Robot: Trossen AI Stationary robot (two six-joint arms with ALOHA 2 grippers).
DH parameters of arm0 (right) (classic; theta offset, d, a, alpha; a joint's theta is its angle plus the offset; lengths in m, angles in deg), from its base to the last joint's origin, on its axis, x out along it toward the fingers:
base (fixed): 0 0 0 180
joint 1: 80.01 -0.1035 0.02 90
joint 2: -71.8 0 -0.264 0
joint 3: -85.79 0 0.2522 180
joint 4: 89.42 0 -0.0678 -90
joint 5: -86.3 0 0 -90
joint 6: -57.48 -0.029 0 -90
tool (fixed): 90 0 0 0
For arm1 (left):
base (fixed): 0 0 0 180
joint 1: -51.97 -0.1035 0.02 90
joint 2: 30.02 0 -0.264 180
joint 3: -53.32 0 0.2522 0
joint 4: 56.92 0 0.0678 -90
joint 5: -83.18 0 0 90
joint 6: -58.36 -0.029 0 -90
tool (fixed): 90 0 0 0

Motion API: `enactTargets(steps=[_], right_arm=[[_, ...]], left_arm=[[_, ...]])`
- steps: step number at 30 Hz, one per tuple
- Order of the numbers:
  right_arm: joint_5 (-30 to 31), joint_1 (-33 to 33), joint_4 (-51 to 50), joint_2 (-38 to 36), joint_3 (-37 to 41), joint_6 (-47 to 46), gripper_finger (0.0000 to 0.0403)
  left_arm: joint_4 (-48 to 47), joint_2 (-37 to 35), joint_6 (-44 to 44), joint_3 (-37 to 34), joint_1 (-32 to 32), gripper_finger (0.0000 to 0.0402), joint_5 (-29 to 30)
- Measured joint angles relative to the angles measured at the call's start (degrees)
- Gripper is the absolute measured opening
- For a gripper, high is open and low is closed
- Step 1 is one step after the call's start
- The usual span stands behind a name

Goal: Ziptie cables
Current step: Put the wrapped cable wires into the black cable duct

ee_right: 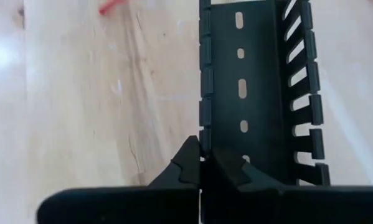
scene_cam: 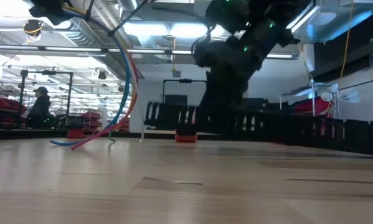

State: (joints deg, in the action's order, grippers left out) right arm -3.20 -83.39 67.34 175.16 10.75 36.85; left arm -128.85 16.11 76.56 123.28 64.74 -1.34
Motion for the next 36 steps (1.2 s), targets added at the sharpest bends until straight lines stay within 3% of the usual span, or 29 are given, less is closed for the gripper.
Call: enactTargets(steps=[5, 11, 15, 21, 26, 31, 36], right_arm=[[-4.99, -1.95, 9.40, 4.34, 0.02, -0.49, 0.0014], [-0.96, -3.41, 12.96, 6.42, -1.39, -1.88, 0.0031], [-0.69, -3.28, 7.38, 6.07, -4.85, 0.29, 0.0091], [0.22, -2.57, -4.75, 5.87, -15.59, 11.32, 0.0202], [4.87, -1.73, -8.09, 5.79, -24.23, 16.48, 0.0255], [6.44, -1.69, -0.10, 5.89, -27.21, 19.71, 0.0268], [2.91, -1.86, 10.99, 7.17, -27.10, 19.86, 0.0268]], left_arm=[[-0.51, -0.99, 2.16, 0.00, 0.00, 0.0033, -6.36], [-6.43, -3.96, 5.02, 0.00, 0.02, 0.0033, -9.15], [-7.15, -6.24, 5.73, 0.00, 0.02, 0.0033, -9.37], [-6.21, -7.49, 5.45, 0.02, 0.00, 0.0033, -9.50], [-5.04, -7.26, 3.59, 1.04, 0.00, 0.0033, -10.33], [-3.38, -7.13, 1.88, 4.84, -0.02, 0.0033, -10.29], [-2.24, -7.13, -0.22, 7.19, -0.01, 0.0033, -10.19]])
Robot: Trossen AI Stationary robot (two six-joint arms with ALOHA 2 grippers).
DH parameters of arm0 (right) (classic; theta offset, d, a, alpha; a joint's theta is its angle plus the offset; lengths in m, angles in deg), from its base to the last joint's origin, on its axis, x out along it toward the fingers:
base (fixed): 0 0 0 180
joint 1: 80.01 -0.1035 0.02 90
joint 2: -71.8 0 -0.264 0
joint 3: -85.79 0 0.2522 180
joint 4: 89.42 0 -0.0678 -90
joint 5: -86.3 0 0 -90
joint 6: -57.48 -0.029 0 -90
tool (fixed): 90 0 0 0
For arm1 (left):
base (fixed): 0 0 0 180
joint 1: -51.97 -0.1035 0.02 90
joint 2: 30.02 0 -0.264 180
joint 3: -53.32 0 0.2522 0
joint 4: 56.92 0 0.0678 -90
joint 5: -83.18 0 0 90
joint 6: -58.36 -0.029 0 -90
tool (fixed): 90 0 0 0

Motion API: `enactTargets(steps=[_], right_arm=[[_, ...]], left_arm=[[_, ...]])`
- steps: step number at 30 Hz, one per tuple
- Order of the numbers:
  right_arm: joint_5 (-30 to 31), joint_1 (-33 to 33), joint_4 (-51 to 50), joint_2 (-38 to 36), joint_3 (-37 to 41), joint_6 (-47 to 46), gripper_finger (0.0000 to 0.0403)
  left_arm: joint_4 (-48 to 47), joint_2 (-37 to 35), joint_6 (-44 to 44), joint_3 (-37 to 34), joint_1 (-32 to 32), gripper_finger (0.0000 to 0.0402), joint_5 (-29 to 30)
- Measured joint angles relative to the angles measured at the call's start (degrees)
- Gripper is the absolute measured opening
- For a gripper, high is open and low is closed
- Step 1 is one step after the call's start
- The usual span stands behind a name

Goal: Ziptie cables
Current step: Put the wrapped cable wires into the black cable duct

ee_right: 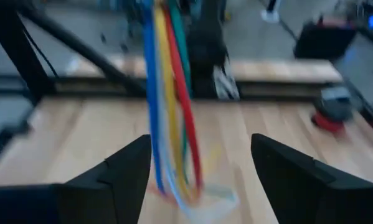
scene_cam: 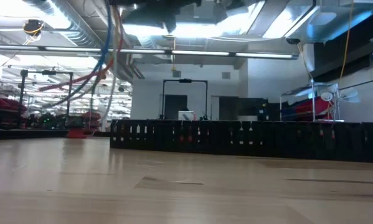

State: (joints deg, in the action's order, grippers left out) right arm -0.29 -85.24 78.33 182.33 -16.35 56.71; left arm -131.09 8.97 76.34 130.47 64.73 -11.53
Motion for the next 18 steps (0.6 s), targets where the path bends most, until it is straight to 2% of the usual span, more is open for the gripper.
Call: enactTargets(steps=[3, 6, 12, 18], right_arm=[[-3.30, 0.00, 6.43, 0.82, -0.13, -0.02, 0.0269], [-6.45, -0.17, 8.20, 2.17, -0.03, -0.76, 0.0269], [-4.43, -0.81, 9.27, 4.96, 0.09, -3.70, 0.0267], [-4.43, -0.74, 10.68, 5.00, 0.07, -3.97, 0.0205]], left_arm=[[-0.17, 0.12, -0.37, 0.03, -0.04, 0.0033, 0.36], [0.07, 0.25, -0.63, 0.03, -0.07, 0.0033, 1.39], [6.16, 0.23, -1.95, 0.03, -0.05, 0.0033, 1.95], [7.79, 0.14, -3.01, 0.03, -0.05, 0.0033, 1.95]])
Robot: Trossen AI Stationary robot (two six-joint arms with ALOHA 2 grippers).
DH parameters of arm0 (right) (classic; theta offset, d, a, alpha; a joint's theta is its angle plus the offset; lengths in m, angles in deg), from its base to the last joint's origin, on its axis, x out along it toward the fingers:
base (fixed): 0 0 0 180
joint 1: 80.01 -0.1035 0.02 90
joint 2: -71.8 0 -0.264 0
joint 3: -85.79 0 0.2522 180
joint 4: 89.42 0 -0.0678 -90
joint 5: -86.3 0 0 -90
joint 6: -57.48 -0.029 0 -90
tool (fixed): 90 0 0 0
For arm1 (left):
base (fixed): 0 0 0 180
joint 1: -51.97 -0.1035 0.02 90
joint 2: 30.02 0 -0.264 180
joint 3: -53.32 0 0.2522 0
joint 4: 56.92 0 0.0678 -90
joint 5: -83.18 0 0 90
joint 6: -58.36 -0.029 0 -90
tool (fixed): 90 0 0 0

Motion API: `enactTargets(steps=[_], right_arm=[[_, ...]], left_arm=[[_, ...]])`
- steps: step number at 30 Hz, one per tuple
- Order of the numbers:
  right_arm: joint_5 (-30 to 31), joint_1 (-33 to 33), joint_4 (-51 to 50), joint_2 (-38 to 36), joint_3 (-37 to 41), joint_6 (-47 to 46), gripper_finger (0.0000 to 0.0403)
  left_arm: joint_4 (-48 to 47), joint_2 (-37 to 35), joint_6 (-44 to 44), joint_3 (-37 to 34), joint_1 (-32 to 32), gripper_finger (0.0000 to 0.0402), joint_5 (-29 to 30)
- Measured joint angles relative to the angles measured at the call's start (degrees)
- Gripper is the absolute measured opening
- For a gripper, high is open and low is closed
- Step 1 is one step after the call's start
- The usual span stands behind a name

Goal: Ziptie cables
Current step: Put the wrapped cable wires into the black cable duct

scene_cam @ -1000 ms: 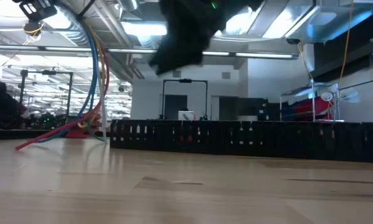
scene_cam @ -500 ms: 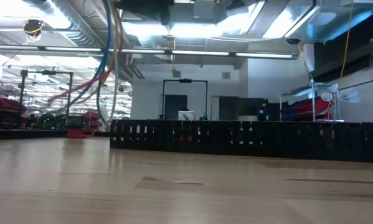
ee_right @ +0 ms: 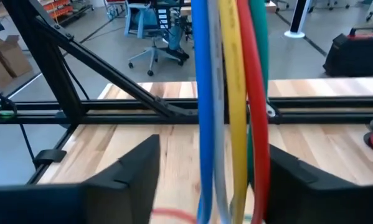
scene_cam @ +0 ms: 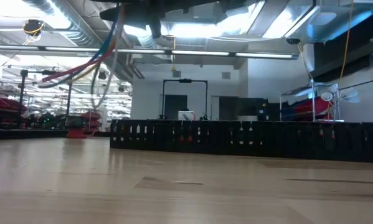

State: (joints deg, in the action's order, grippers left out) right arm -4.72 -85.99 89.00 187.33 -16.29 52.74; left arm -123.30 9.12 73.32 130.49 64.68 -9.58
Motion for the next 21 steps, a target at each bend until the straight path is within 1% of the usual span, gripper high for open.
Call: enactTargets(steps=[3, 5, 9, 10, 11, 14, 17, 19, 21], right_arm=[[0.04, 0.00, 0.29, 0.02, 0.00, 0.56, 0.0162], [0.34, 0.11, -1.65, 0.00, -0.07, 0.47, 0.0127], [1.68, -0.01, -4.98, -0.44, -0.07, 0.21, 0.0034], [1.89, -0.05, -6.36, -0.70, -0.66, 0.66, 0.0019], [1.91, -0.07, -8.59, -1.12, -1.84, 0.79, 0.0012], [3.19, -0.07, -23.35, -2.36, -7.64, -0.85, 0.0018], [4.60, -0.49, -43.27, -2.67, -16.16, -1.18, 0.0010], [5.25, -0.88, -54.54, -2.67, -22.09, -1.82, 0.0005], [5.88, -1.23, -64.16, -2.75, -27.42, -5.15, 0.0007]], left_arm=[[1.98, 0.06, -0.71, 0.00, 0.00, 0.0033, 0.02], [3.49, 0.00, -1.01, 0.00, 0.00, 0.0033, 0.02], [3.85, -1.03, -1.00, 0.00, 0.00, 0.0033, 0.15], [3.87, -1.44, -0.93, 0.00, -0.02, 0.0033, 0.22], [4.06, -1.74, -0.92, 0.00, 0.00, 0.0033, 0.28], [3.81, -2.86, -1.01, 0.00, 0.00, 0.0033, 0.65], [2.92, -3.52, -1.07, -0.03, -0.02, 0.0033, 2.01], [2.65, -3.15, -1.39, -0.05, -0.04, 0.0033, 2.78], [1.95, -1.77, -1.75, -0.08, -0.04, 0.0033, 3.15]])
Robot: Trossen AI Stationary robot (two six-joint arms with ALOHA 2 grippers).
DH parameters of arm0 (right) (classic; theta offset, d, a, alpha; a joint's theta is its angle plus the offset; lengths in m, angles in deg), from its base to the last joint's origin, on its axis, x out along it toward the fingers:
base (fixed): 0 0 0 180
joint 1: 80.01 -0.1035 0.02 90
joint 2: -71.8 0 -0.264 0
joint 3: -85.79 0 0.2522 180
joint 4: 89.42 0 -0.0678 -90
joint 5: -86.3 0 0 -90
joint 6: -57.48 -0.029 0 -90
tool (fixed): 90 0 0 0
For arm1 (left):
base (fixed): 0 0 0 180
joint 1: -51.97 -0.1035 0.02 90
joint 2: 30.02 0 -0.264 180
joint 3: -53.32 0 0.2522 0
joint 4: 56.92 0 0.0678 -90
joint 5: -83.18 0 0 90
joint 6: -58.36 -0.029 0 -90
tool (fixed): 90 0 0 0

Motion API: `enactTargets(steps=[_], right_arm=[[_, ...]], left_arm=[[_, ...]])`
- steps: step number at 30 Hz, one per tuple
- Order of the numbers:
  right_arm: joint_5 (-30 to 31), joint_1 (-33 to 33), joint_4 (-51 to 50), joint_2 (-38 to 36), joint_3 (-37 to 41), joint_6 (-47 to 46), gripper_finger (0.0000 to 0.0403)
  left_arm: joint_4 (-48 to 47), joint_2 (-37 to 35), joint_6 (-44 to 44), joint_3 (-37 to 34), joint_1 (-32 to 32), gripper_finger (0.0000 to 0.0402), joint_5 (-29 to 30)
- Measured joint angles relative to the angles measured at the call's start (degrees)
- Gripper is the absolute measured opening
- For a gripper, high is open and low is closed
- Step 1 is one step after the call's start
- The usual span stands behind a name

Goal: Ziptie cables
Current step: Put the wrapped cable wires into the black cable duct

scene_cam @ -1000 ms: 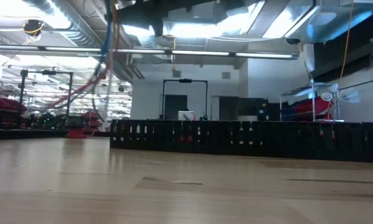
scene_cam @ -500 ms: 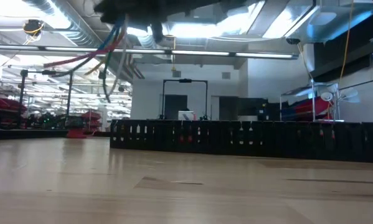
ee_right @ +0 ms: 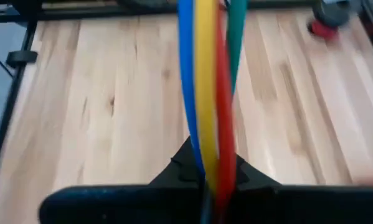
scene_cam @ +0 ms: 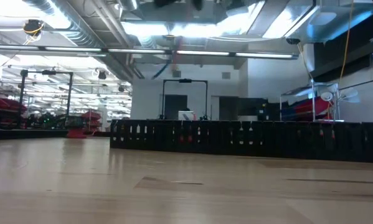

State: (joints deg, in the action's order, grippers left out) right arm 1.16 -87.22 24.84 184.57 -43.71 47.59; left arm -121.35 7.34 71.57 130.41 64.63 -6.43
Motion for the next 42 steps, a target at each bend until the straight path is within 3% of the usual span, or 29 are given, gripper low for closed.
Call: enactTargets(steps=[6, 10, 15, 24, 29, 33, 35, 38, 42], right_arm=[[-0.36, -2.21, -21.24, 0.00, -8.87, -11.05, 0.0004], [-2.09, -4.19, -29.37, 0.11, -7.81, -15.99, 0.0004], [-4.44, -7.26, -32.83, 0.13, -0.95, -19.16, 0.0004], [-8.98, -11.95, -35.52, -2.29, 13.05, -21.97, 0.0003], [-15.35, -11.74, -36.77, -4.55, 14.38, -22.84, 0.0003], [-23.75, -10.85, -36.40, -6.60, 16.49, -23.04, 0.0003], [-23.77, -10.99, -36.10, -6.73, 18.64, -21.90, 0.0003], [-18.91, -11.07, -35.10, -6.73, 22.80, -19.82, 0.0003], [-18.72, -9.37, -26.05, -6.77, 29.59, -18.61, 0.0003]], left_arm=[[0.49, 9.31, -3.80, -0.22, -0.26, 0.0033, 0.96], [1.21, 17.66, -7.79, -0.16, -2.66, 0.0033, 1.09], [4.98, 27.85, -12.50, -0.11, -5.91, 0.0033, -0.20], [18.25, 42.07, -16.47, -0.04, -7.41, 0.0033, -3.40], [23.38, 46.17, -16.97, -0.06, -7.43, 0.0033, -5.12], [26.54, 47.66, -18.00, -0.01, -7.41, 0.0033, -5.62], [28.22, 48.31, -18.14, -0.01, -7.44, 0.0033, -5.61], [30.01, 49.13, -19.51, -0.20, -7.45, 0.0033, -5.19], [28.58, 50.27, -20.76, -0.37, -7.90, 0.0033, -4.92]])
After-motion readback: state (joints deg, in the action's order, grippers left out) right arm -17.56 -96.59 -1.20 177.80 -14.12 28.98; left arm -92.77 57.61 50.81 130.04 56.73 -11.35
